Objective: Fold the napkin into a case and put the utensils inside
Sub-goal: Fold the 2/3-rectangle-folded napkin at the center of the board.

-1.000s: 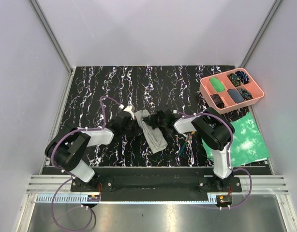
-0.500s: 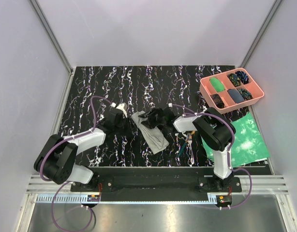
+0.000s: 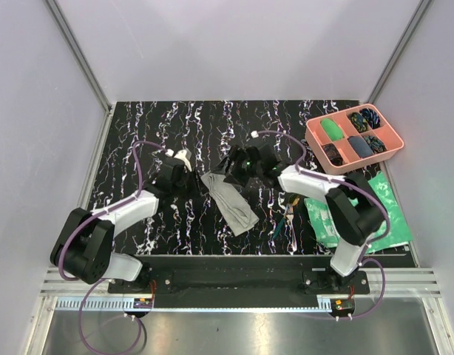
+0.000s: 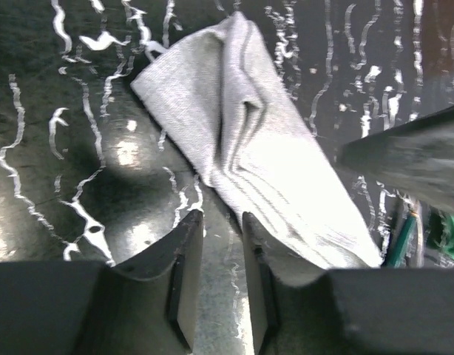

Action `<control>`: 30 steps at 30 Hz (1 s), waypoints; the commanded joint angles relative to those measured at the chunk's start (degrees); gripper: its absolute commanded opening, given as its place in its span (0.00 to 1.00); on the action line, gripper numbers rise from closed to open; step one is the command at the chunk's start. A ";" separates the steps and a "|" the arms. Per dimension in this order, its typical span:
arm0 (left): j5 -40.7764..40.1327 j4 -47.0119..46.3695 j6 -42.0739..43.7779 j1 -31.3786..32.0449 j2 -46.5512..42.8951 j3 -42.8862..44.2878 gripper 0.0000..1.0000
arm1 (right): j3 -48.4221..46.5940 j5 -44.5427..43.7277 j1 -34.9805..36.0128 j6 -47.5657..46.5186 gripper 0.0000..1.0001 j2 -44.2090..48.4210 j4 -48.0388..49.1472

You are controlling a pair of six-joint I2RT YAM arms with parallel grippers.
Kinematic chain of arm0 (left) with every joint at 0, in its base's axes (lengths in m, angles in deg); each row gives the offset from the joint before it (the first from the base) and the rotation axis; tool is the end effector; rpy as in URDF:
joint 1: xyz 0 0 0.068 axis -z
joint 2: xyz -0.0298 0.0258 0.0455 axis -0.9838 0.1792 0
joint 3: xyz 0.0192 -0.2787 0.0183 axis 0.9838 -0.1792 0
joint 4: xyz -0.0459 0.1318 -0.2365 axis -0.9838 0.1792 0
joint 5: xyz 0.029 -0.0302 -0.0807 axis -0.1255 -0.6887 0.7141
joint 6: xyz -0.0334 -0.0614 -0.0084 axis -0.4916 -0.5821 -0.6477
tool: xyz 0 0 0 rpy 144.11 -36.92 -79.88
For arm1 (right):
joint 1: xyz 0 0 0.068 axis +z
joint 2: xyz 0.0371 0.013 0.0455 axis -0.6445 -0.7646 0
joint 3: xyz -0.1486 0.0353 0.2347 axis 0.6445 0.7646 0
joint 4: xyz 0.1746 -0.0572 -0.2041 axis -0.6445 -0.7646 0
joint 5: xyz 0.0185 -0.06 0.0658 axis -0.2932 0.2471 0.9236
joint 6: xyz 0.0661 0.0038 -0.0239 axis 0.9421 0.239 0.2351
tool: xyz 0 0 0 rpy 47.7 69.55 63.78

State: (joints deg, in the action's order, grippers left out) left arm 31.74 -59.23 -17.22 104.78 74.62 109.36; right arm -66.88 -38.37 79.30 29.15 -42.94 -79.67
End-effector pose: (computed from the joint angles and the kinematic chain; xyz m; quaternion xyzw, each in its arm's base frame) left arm 0.2661 -0.1351 0.1674 -0.0431 0.9086 -0.2690 0.3165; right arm 0.3226 0.2805 0.1897 0.1222 0.8665 0.4334 0.2154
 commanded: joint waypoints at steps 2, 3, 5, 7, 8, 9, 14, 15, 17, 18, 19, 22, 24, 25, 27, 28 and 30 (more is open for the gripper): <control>7.05 -3.36 -1.51 -0.32 0.35 2.65 0.38 | 1.64 10.78 -5.67 -18.76 0.71 6.80 -13.60; 8.29 -3.98 -2.04 -0.32 0.88 2.82 0.39 | 2.96 11.59 -6.39 -21.82 0.70 8.89 -14.06; 12.23 -6.35 -3.87 0.12 2.98 3.44 0.37 | 6.29 12.57 -7.36 -25.17 0.64 11.54 -15.63; 14.09 -9.85 -5.20 1.00 4.83 3.88 0.34 | 7.80 14.65 -7.62 -27.82 0.54 14.10 -16.52; 15.67 -11.53 -6.95 1.96 5.54 3.97 0.32 | 8.85 15.89 -7.71 -28.17 0.45 14.36 -16.35; 16.38 -13.28 -8.18 2.32 6.50 3.97 0.30 | 9.38 16.60 -7.71 -28.44 0.39 14.63 -16.35; 18.23 -19.45 -12.32 4.86 14.24 6.51 0.27 | 14.82 16.25 -7.71 -28.27 0.27 15.42 -13.03; 18.32 -19.63 -12.76 5.04 15.29 7.30 0.27 | 15.44 16.60 -7.71 -27.83 0.27 15.42 -12.23; 18.23 -20.86 -13.46 5.22 18.02 7.48 0.27 | 17.72 19.06 -7.71 -26.78 0.26 14.90 -7.86; 18.06 -21.12 -13.64 5.22 18.64 7.39 0.27 | 18.43 20.20 -7.71 -25.12 0.26 14.02 -6.69; 17.62 -20.78 -13.47 5.22 19.42 7.39 0.27 | 19.31 21.34 -7.54 -24.32 0.24 13.58 -4.24; 15.16 -18.49 -11.80 4.61 20.22 7.31 0.27 | 22.56 22.67 -6.23 -21.15 0.21 12.08 1.83; 14.02 -17.70 -10.75 4.17 20.22 7.13 0.27 | 23.62 22.15 -4.82 -20.01 0.21 11.47 3.69; 13.49 -16.39 -10.31 4.16 20.22 7.30 0.27 | 23.89 21.62 -4.20 -19.57 0.20 11.29 4.30; 12.43 -15.41 -9.07 4.08 20.22 7.74 0.27 | 24.76 21.01 -2.45 -18.34 0.20 10.76 6.23; 12.34 -14.98 -8.81 3.99 20.40 7.92 0.27 | 25.20 20.13 -2.18 -18.16 0.20 10.50 6.67; 12.43 -14.36 -8.20 3.90 20.31 8.71 0.27 | 26.17 19.86 -2.09 -18.16 0.20 9.10 7.47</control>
State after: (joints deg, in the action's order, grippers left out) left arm 46.01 -74.12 -27.88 109.08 94.90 115.21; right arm -42.05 -18.44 76.09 9.06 -32.08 -78.49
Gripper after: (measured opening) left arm 0.271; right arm 0.201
